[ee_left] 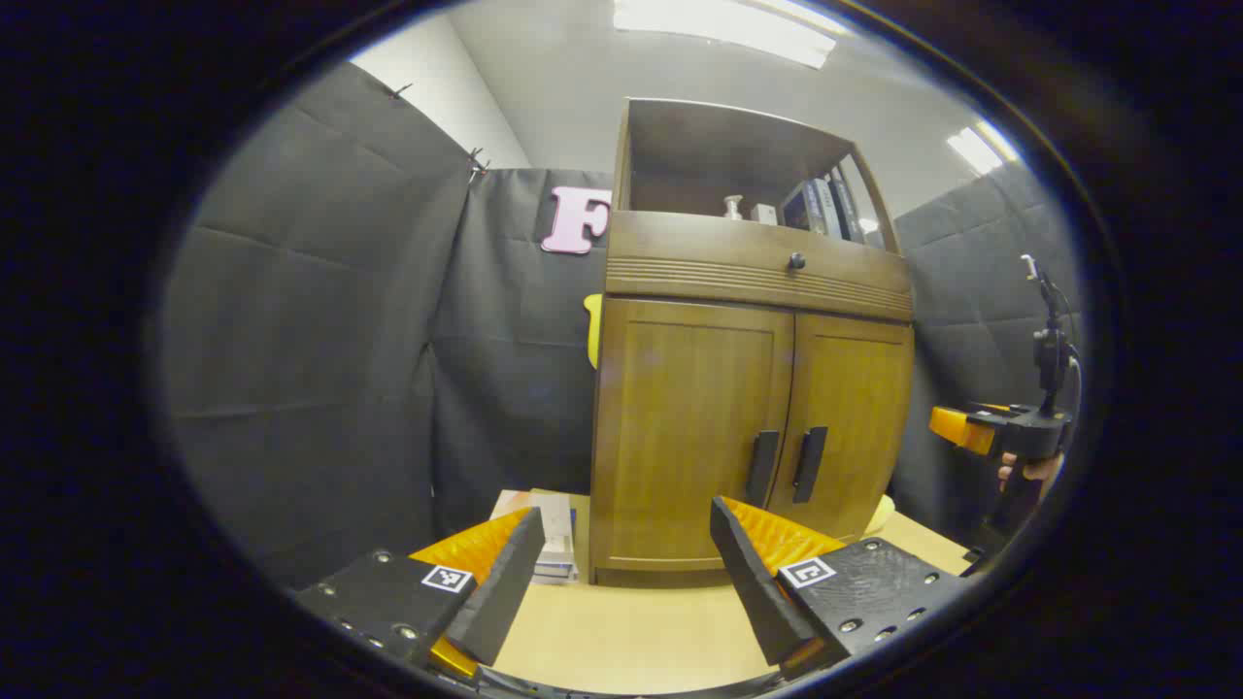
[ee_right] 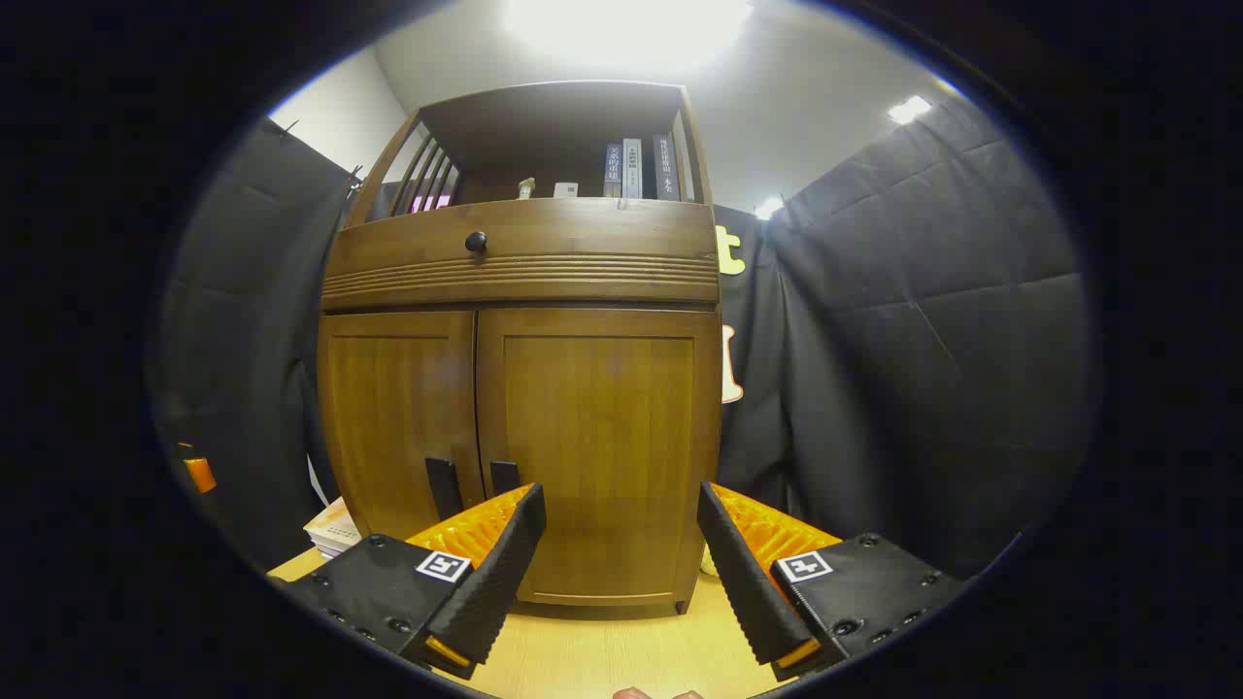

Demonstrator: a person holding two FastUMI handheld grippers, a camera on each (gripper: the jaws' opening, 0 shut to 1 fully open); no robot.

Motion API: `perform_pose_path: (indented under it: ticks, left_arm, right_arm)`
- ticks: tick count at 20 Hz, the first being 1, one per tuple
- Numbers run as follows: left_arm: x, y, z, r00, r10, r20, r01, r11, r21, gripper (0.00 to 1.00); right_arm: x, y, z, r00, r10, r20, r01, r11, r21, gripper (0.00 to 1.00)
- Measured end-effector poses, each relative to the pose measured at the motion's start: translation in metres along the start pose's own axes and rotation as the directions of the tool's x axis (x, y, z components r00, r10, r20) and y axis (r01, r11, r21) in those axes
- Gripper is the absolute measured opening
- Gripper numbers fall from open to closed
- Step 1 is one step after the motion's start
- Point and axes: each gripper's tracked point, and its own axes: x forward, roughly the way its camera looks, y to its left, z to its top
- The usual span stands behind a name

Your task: Open the right door of the double-door shoe cabinet with the right hand, and open the left door with the left hand.

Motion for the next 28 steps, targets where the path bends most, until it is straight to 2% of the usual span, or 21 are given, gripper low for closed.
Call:
perform_pose_path:
  ticks: [2, 5, 9, 17, 21, 22, 23, 28]
  left_arm:
    - [-0.005, 0.003, -0.003, 1.0, 0.006, -0.006, -0.006, 1.0, -0.006, 1.0]
    - [-0.01, 0.005, -0.006, 1.0, -0.002, 0.006, 0.003, 0.998, -0.062, 1.0]
    - [-0.019, 0.01, -0.007, 1.0, 0.005, 0.005, -0.004, 0.99, -0.144, 0.99]
    - [-0.031, 0.012, -0.018, 0.999, 0.032, -0.019, -0.035, 0.989, -0.141, 1.0]
    - [-0.033, 0.004, -0.017, 0.999, 0.031, -0.011, -0.033, 0.991, -0.131, 1.0]
    - [-0.034, 0.004, -0.018, 0.999, 0.031, -0.009, -0.032, 0.992, -0.124, 1.0]
    - [-0.034, 0.003, -0.017, 0.999, 0.034, -0.009, -0.035, 0.993, -0.117, 1.0]
    - [-0.044, 0.008, -0.028, 0.997, 0.075, -0.031, -0.077, 0.992, -0.102, 0.98]
  right_arm:
    - [-0.007, 0.007, -0.003, 1.0, 0.02, -0.016, -0.02, 1.0, -0.014, 0.99]
    - [-0.007, 0.006, 0.001, 1.0, 0.002, 0.006, -0.002, 0.999, -0.054, 0.96]
    - [-0.01, 0.005, -0.003, 1.0, 0.02, -0.021, -0.021, 1.0, -0.015, 0.99]
    - [-0.011, 0.009, -0.007, 0.998, 0.047, -0.052, -0.047, 0.999, 0.019, 0.97]
    - [-0.006, 0.014, -0.004, 0.995, 0.095, -0.014, -0.095, 0.995, -0.003, 0.97]
    - [-0.005, 0.015, -0.006, 0.994, 0.105, -0.01, -0.105, 0.994, -0.009, 1.0]
    - [-0.004, 0.016, -0.007, 0.993, 0.115, -0.006, -0.115, 0.993, -0.012, 0.97]
    - [0.009, 0.033, -0.004, 0.986, 0.169, 0.01, -0.169, 0.986, -0.011, 0.99]
